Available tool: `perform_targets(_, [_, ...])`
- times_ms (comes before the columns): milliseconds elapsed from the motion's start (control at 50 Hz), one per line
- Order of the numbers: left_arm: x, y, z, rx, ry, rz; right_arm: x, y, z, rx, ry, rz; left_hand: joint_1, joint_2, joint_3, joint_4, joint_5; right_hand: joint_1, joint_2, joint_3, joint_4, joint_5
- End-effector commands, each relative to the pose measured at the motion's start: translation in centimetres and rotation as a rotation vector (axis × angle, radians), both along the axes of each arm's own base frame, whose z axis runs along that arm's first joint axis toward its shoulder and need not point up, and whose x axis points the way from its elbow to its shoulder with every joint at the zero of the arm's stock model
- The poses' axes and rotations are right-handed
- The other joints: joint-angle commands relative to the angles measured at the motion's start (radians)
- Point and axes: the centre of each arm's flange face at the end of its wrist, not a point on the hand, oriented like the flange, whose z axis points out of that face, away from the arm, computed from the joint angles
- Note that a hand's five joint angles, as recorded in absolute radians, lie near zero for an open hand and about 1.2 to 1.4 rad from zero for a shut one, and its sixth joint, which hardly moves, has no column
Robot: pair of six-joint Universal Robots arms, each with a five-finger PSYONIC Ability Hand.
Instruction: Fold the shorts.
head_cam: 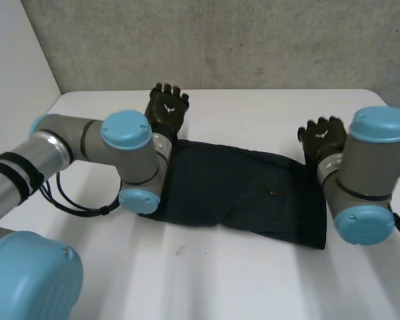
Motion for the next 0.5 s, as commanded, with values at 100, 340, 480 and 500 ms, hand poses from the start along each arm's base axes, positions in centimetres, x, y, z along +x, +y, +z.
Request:
perform_targets(100, [6.0, 4.0, 7.5, 0.099, 0.200, 0.074, -3.2, 7.4, 2.8, 0.232, -0.168, 0.129, -0.018, -0.029, -0.039, -0.031, -0.047, -0.033, -0.048, -0.040, -0.063, -0.074])
perform_targets(340, [9.4, 9.8, 4.1, 0.309, 0.213, 0.038, -5.6, 9.1, -2.7, 0.351, -0.268, 0.067, -0.014, -0.026, -0.035, -0.027, -0.044, 0.162, 0.146, 0.154, 0.131, 0.120])
perform_targets(480, [9.8, 10.4, 3.2, 0.314, 0.214, 0.042, -5.4, 7.8, -5.6, 0.391, -0.255, 0.061, -0.011, -0.023, -0.032, -0.024, -0.041, 0.817, 0.802, 0.809, 0.786, 0.775])
perform_targets(500, [9.8, 10.4, 3.2, 0.309, 0.217, 0.041, -5.5, 7.6, -5.7, 0.390, -0.251, 0.053, -0.011, -0.023, -0.032, -0.024, -0.041, 1.128, 1.113, 1.121, 1.098, 1.087])
